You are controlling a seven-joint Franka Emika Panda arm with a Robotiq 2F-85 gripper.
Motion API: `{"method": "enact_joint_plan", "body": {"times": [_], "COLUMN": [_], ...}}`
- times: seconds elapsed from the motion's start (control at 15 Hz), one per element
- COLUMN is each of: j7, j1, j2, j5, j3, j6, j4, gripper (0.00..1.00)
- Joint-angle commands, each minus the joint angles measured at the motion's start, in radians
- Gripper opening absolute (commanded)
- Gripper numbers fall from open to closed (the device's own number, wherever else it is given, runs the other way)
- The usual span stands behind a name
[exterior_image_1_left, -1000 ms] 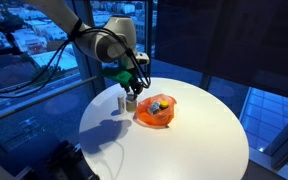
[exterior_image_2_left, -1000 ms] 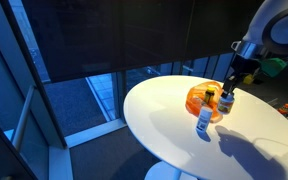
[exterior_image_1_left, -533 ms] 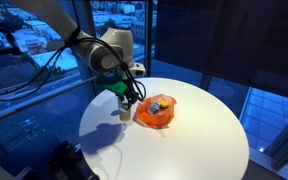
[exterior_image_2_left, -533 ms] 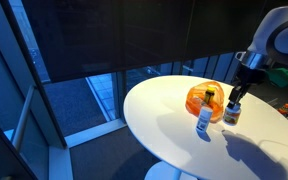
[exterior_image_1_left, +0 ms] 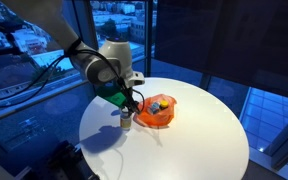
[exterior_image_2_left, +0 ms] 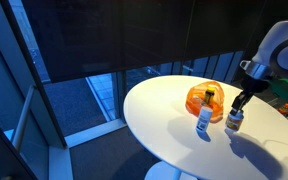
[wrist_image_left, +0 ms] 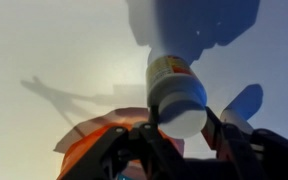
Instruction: Remove the white container from the orange plastic bag and put it on the table
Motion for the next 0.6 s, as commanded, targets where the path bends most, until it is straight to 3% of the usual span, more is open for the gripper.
{"method": "enact_joint_plan", "body": {"times": [0.0, 0.07, 0.2, 0.27, 0.53], "j7": [-0.03, -0.029, -0.027, -0.013, -0.006], "j1": [-0.018, -0.021, -0.028, -0.029, -0.033], "j2": [0.02, 0.023, 0.018, 0.008, -0.046], "j5": [0.004, 0.003, -0.004, -0.022, -0.045], "j3": [-0.006, -0.007, -0.01, -0.017, -0.03], "j6": [0.029, 0.03, 0.022, 0.015, -0.03], "j4": [-0.005, -0.004, -0.002, 0.0, 0.011], "gripper": [0.19, 0.19, 0.69, 0.7, 1.0]}}
